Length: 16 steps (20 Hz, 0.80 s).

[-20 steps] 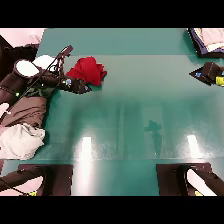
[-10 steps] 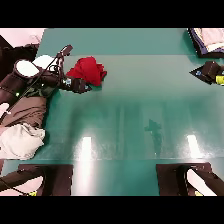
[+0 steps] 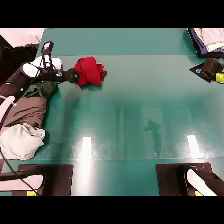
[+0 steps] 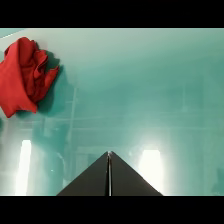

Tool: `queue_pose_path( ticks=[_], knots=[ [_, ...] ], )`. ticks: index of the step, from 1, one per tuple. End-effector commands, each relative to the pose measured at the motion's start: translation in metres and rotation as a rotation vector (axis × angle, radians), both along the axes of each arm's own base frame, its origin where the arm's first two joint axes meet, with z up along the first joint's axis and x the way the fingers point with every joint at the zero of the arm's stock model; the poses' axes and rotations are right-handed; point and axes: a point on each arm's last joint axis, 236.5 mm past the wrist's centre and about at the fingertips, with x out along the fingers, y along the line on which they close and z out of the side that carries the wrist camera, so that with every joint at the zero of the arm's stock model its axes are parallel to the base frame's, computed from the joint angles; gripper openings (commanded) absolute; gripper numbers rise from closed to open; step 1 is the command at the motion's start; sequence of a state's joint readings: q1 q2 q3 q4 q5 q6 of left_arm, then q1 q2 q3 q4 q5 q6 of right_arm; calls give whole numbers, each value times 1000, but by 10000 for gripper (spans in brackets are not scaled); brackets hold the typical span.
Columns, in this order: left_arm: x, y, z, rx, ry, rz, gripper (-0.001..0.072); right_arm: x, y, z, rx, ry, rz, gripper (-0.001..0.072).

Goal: Fold the shirts.

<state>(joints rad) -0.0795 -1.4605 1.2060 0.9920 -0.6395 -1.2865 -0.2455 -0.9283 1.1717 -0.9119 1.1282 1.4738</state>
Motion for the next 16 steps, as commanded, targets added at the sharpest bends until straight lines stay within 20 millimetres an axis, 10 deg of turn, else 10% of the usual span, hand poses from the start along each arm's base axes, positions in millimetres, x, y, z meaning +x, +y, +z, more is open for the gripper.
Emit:
queue_pose_path(
  ticks=[1,8,10,12,16],
  knots=[
    [20,22,-56,48,40,36,644,0,2,1,4,-1,5,16],
    [46,-12,-64,-109,-8,-19,614,-5,4,-3,4,20,19,16],
    [48,-15,-60,-112,-19,-25,263,-5,4,-3,4,20,19,16],
    [46,-18,-61,-111,-14,-36,99,-5,4,-2,4,19,19,16],
    [34,-47,-10,-165,-18,-208,25,-3,9,14,18,-19,31,16]
  ],
)
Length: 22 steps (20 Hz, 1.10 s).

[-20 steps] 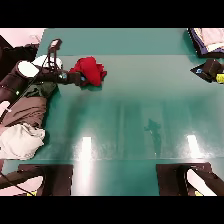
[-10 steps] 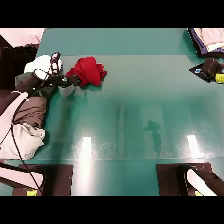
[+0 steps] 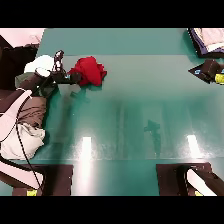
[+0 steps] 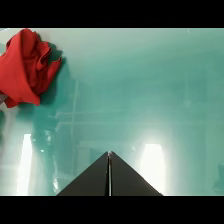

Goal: Fold the shirts.

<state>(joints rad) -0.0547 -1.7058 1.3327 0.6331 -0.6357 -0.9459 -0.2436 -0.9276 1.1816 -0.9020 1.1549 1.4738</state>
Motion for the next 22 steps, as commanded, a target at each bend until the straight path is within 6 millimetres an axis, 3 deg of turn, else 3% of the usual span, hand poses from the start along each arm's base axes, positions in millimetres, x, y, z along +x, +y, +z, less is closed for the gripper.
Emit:
queue_pose_path(
  ticks=[1,3,4,7,9,11,13,15,17,19,22],
  knots=[
    [-15,-32,69,-36,-70,-205,25,1,4,24,3,-57,12,16],
    [-39,-61,164,-11,-246,-394,25,-2,5,56,-18,-128,19,16],
    [-61,-77,215,-1,-336,-484,25,-6,6,73,-32,-165,25,16],
    [-150,-122,341,-26,-571,-688,25,-20,10,119,-64,-276,29,16],
    [-211,-146,397,-64,-701,-785,25,-30,13,142,-81,-334,31,16],
    [-257,-163,423,-78,-777,-854,25,-40,16,154,-94,-361,39,16],
    [-276,-172,414,-44,-754,-914,25,-49,18,154,-106,-359,49,16],
    [-270,-170,372,49,-617,-932,26,-58,22,149,-112,-333,73,16],
    [-245,-157,317,144,-452,-868,26,-64,26,140,-116,-292,100,16],
    [-218,-134,248,269,-281,-779,27,-69,29,132,-117,-257,121,16],
    [-200,-99,158,402,-70,-656,28,-73,31,114,-110,-197,143,16]
  ],
)
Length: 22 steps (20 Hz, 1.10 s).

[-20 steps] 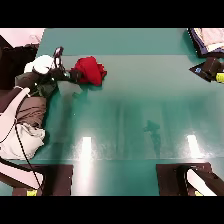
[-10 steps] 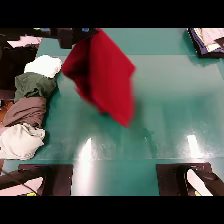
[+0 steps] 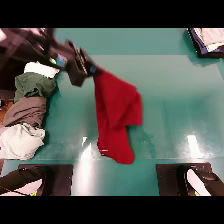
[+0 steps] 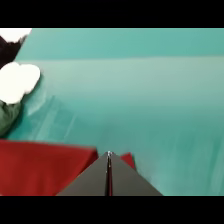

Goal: Fold the shirts.

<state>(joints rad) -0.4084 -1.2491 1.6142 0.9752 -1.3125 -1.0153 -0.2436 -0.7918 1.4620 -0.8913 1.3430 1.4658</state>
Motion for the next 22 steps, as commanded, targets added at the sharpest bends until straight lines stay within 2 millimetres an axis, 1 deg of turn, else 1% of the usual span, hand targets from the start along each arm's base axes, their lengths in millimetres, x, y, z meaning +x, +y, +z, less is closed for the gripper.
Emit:
queue_pose_path(
  ticks=[1,2,3,4,6,7,8,9,10,11,13,15,17,18,19,20,22],
  knots=[
    [19,52,-101,252,127,203,29,-7,4,-21,-2,78,29,16],
    [19,65,-120,304,150,239,176,-7,4,-28,1,96,31,16],
    [20,74,-131,320,182,275,535,-7,4,-34,6,112,31,16],
    [23,83,-135,312,212,323,631,-6,4,-42,11,133,32,16],
    [35,105,-133,277,253,420,629,-6,4,-58,20,178,37,16],
    [38,112,-133,236,291,464,623,-7,4,-65,24,199,40,16],
    [35,109,-133,180,350,480,623,-7,4,-72,29,218,41,16],
    [26,99,-137,119,421,463,623,-7,5,-79,34,236,41,16],
    [14,87,-147,83,482,431,623,-8,5,-86,38,253,41,16],
    [-1,79,-164,84,533,405,623,-8,5,-93,44,272,42,16],
    [-24,72,-204,117,608,404,623,-9,6,-106,56,305,44,16],
    [-38,66,-231,106,656,425,623,-11,7,-120,70,344,47,16],
    [-44,63,-244,80,690,451,623,-17,9,-141,83,409,58,16],
    [-43,64,-248,80,684,462,624,-20,10,-151,89,438,60,16],
    [-37,65,-249,71,665,480,623,-22,11,-162,98,467,61,16],
    [-28,65,-248,55,637,501,623,-25,13,-172,99,492,67,16],
    [-9,66,-244,13,590,557,622,-30,25,-189,103,526,98,16]
  ],
)
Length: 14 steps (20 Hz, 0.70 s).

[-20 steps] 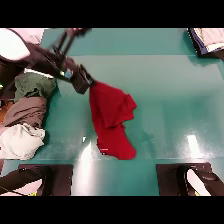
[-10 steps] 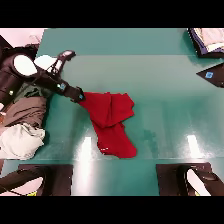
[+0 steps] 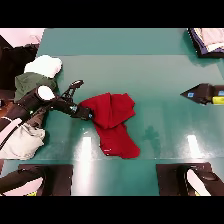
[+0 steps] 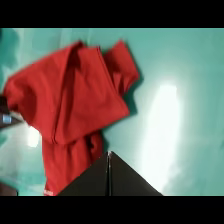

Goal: Fold the shirts.

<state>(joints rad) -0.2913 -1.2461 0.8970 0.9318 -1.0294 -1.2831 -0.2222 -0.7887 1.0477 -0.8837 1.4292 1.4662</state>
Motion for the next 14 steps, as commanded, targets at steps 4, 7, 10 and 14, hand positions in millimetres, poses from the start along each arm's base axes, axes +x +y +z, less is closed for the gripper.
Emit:
queue_pose_path(
  ticks=[4,7,10,14],
  knots=[
    [43,0,10,-29,-131,134,134,-23,48,-59,21,105,128,16],
    [57,-6,35,-51,-185,123,26,-47,78,-96,17,167,218,29],
    [72,-13,71,-81,-247,102,26,-86,111,-138,13,253,318,646],
    [85,-21,112,-113,-322,83,27,-111,157,-171,80,266,319,644]
  ],
)
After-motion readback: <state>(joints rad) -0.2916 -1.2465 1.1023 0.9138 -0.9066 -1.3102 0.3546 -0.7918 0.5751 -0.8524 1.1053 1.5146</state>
